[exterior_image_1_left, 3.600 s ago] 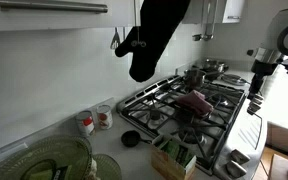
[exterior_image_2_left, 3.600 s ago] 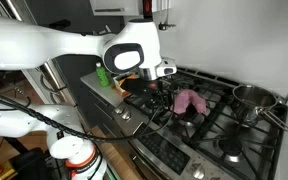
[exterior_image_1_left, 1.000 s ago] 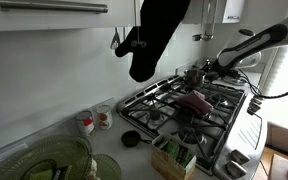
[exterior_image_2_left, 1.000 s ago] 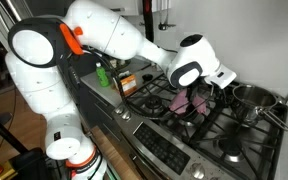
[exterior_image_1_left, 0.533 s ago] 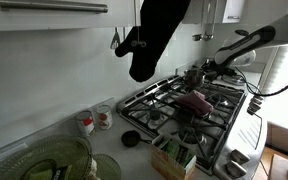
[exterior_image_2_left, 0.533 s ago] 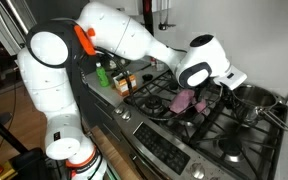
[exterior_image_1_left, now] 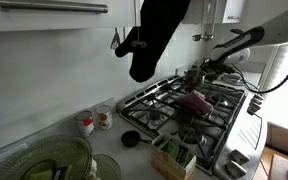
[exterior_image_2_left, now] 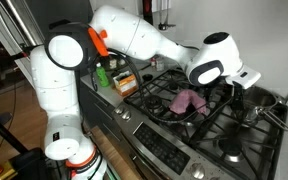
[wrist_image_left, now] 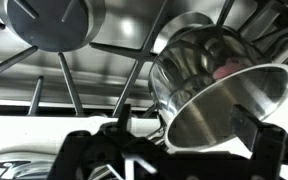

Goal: Move the pot from the rear right plate onto the front right plate of the stove, pick up the pink towel and use it to wipe the pot on the stove

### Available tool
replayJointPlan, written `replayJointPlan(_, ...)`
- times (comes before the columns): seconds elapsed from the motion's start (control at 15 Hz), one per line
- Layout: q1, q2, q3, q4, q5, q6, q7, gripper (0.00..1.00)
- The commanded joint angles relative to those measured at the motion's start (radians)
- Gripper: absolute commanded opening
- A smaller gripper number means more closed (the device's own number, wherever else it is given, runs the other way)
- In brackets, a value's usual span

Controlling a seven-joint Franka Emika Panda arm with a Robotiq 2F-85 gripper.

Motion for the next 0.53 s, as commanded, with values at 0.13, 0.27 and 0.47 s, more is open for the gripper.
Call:
replayJointPlan(0.13,-0.023,0.094,0.028,0.094,0.088,-0.013,-0.071,1.00)
replayJointPlan(0.27,-0.017,0.123,0.017,0.118,0.092,0.001,-0.041,1.00)
replayJointPlan(0.47,-0.023,0.151,0.024,0.146,0.126,0.000,-0.034,1.00)
